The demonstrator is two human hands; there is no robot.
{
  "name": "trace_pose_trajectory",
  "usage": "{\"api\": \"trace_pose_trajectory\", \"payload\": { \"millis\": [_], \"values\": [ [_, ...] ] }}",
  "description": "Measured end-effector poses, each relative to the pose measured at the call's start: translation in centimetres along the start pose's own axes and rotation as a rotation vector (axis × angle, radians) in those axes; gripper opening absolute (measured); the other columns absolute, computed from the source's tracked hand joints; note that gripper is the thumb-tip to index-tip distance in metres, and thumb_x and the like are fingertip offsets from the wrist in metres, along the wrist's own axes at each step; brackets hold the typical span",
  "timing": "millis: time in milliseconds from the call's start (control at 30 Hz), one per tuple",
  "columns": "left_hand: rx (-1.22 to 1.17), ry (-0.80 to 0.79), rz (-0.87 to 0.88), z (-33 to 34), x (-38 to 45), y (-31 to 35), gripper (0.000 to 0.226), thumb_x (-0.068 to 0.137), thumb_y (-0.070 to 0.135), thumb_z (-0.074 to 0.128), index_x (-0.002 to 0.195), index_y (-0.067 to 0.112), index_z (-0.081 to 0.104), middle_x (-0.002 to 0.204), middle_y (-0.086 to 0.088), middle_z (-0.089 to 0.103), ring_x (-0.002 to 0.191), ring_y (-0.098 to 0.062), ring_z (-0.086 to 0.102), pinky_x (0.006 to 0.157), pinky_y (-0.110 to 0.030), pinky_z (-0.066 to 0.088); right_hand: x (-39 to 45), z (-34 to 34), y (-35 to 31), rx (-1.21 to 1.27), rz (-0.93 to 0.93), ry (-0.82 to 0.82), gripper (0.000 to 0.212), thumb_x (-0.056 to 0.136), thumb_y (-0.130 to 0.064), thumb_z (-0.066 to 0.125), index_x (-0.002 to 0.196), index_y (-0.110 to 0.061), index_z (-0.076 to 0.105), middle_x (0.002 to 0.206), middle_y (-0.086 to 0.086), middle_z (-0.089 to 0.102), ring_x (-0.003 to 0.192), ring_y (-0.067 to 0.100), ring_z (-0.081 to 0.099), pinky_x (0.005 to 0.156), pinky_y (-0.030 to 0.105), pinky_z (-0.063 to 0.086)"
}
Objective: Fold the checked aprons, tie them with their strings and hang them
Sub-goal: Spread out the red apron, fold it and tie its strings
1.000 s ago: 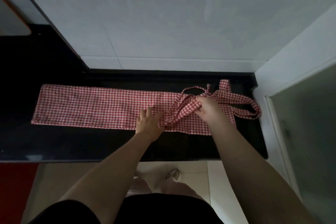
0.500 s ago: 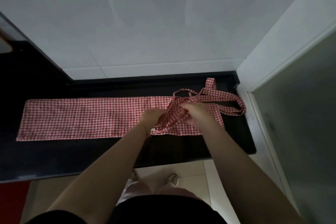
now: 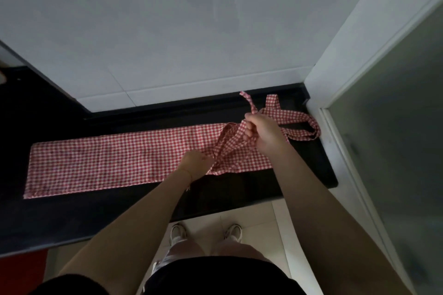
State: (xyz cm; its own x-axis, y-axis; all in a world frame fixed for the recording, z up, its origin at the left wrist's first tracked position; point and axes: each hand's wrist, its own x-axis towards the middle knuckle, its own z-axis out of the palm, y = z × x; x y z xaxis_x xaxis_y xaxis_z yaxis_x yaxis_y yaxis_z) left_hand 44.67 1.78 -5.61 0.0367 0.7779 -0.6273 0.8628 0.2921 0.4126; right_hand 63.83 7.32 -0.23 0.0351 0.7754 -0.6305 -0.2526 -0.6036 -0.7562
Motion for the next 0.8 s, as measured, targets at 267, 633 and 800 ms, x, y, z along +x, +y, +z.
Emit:
{"api": "trace_pose_trajectory", "payload": {
  "millis": [267, 633, 800],
  "values": [
    [0.452, -0.037, 0.063, 1.7, 1.5, 0.5, 0.035, 0.093, 0.044, 0.050, 0.113, 0.017, 0.061, 0.125, -0.010, 0.052, 0.118, -0.030, 0.047, 0.107, -0.043, 0.037, -2.0, -5.7, 2.8, -1.448, 1.038, -0.375, 0.063, 0.087, -0.044, 0.071, 0.130, 0.000, 0.056, 0.107, 0.015, 0.071, 0.109, 0.029, 0.064, 0.100, 0.044, 0.050],
    [0.430, 0.123, 0.158, 3.5, 1.3, -0.6, 0.054, 0.097, 0.044, 0.046, 0.141, 0.012, 0.040, 0.142, -0.010, 0.042, 0.126, -0.029, 0.042, 0.108, -0.042, 0.036, 1.6, -1.3, 4.4, -0.381, 0.276, 0.114, 0.020, 0.098, -0.022, 0.057, 0.114, -0.011, 0.061, 0.110, 0.007, 0.066, 0.096, 0.021, 0.065, 0.075, 0.034, 0.056],
    [0.424, 0.115, 0.050, 3.4, 1.6, -1.1, 0.046, 0.093, 0.032, 0.046, 0.136, 0.014, 0.046, 0.139, -0.008, 0.044, 0.121, -0.032, 0.044, 0.096, -0.044, 0.043, 3.4, -0.6, 5.9, -0.784, 0.026, 0.037, 0.036, 0.093, -0.025, 0.056, 0.128, -0.015, 0.057, 0.124, 0.004, 0.060, 0.109, 0.022, 0.059, 0.097, 0.038, 0.048]
  ]
}}
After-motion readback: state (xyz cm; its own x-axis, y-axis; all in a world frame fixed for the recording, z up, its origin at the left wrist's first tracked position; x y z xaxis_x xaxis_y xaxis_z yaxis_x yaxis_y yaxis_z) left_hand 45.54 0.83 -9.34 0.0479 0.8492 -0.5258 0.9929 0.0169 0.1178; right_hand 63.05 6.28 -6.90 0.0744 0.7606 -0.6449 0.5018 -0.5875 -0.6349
